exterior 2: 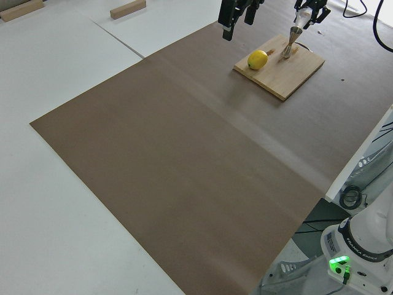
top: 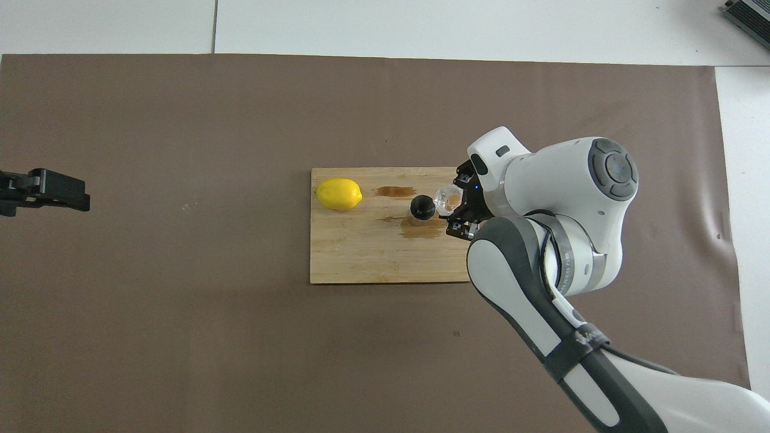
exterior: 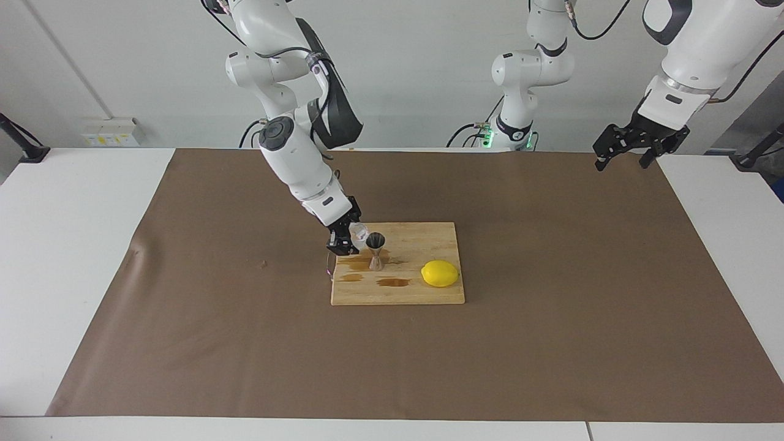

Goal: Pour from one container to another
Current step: 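Carry the white cup with the right gripper over the metal cup, then tilt the white cup with the right gripper to pour into the metal cup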

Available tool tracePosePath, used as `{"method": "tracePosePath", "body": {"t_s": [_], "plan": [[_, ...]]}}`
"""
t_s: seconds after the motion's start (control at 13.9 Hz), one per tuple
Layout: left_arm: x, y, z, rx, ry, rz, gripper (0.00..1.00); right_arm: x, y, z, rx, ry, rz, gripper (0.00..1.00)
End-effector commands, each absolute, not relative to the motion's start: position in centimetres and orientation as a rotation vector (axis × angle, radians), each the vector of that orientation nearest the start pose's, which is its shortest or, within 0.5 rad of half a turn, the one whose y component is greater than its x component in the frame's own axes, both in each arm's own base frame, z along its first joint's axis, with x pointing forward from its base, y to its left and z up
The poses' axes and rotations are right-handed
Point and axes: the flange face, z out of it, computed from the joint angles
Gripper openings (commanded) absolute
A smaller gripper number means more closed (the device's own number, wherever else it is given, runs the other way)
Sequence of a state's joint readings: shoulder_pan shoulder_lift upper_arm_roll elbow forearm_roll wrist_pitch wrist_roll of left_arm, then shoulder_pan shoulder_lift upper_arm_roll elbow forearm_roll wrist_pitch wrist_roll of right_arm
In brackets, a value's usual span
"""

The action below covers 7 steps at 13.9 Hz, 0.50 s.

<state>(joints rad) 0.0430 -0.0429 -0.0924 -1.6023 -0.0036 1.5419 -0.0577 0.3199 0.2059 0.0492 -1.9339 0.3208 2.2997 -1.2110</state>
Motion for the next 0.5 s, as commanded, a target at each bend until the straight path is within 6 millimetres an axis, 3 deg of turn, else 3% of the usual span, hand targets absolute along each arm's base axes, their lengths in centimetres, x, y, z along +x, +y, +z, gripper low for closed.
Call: {"method": "tracePosePath", "body": {"t_s": [0.0,0.43], "plan": [[52.8,-3.2,63.2,-3.149,0.0,0.037,1.0,57.4,23.3,40.6,-2.294,-1.924,-0.374,0.41],[52.7,-3.4,63.2,-3.149,0.007,0.045,1.0,57.2,24.6,41.1,-2.317,-2.076,-0.317,0.41]]}}
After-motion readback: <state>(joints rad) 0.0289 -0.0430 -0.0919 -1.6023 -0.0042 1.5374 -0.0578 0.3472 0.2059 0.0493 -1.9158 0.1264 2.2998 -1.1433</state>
